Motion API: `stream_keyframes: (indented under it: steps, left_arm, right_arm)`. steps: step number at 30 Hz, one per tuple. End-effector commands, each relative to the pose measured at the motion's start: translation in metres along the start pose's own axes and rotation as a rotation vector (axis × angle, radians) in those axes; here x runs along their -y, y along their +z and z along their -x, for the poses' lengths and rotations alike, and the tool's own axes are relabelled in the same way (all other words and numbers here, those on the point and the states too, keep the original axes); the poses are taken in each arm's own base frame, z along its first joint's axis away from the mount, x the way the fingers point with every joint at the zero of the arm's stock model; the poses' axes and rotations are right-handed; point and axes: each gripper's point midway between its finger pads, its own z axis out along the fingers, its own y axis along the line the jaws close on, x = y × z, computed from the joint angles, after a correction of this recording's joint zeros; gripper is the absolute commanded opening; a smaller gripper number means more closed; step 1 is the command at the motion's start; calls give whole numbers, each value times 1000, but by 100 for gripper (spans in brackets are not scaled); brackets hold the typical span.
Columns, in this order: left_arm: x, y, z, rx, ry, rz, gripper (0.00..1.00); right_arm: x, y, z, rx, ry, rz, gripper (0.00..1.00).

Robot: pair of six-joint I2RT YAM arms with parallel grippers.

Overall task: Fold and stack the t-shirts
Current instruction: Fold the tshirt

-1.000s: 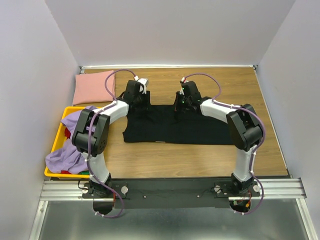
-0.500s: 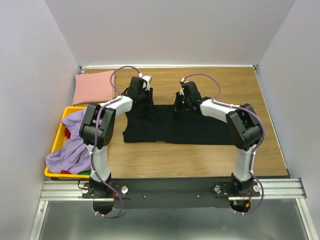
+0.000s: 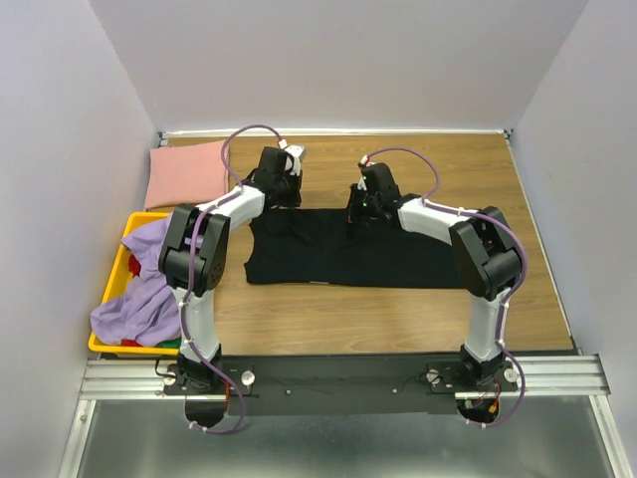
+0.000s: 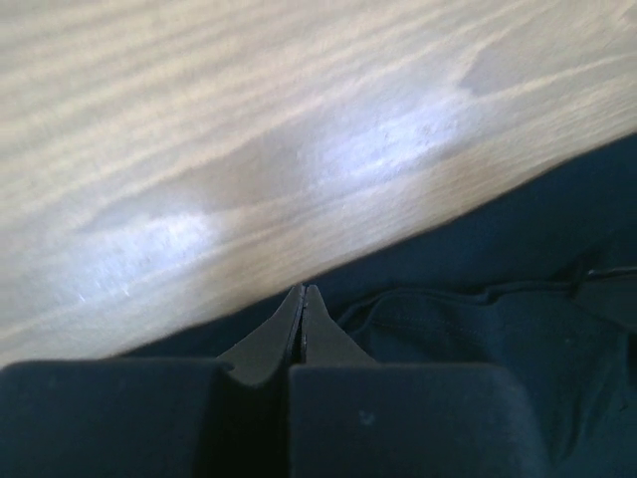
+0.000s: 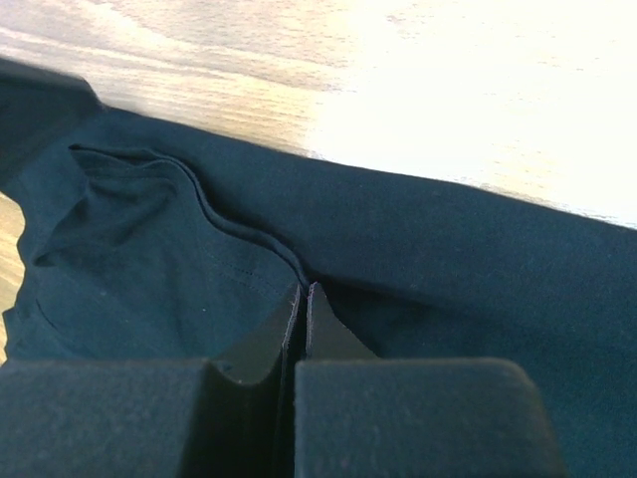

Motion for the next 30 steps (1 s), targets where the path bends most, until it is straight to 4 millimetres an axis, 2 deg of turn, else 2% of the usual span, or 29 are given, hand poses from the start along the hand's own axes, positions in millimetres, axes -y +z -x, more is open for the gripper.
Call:
stream_keyframes:
  steps: [1,6,9,10,11,12,13,15,20,22,27,30]
  left_arm:
    - [4,-9,34,68,57,-22,0]
    - [8,-3,40,70,66,-48,0]
    - [1,-7,36,53,57,-8,2]
    - [-2,-7,26,34,51,5,11]
    - [-3,-11,26,36,51,12,19]
    - [-5,-13,21,26,50,24,39]
    - [-6,-16,13,17,50,31,50]
    - [-11,-20,7,14,54,51,63]
    - [-14,-24,-7,-5,77,62,61]
    - [-12,-23,-7,-3,95,50,58]
    - [-9,-16,-10,-16,115,14,52]
    - [-5,-17,-8,-8,120,-4,50]
  right_arm:
    - [-1,5,-9,-15,-17,17,6]
    - [0,4,-10,-16,-17,17,6]
    - [-2,3,-9,-14,-26,23,6]
    - [-2,2,-9,-14,-29,23,6]
    - [-1,2,-9,-13,-29,22,6]
    - [-1,1,-9,-13,-31,22,6]
    - [-1,2,-10,-17,-32,22,6]
    - [0,2,-12,-19,-32,19,6]
    - [1,2,-13,-23,-29,22,6]
    - [-3,3,-8,-1,-32,37,6]
    - [-4,4,-9,-3,-30,42,6]
    - [-3,3,-9,-4,-31,41,6]
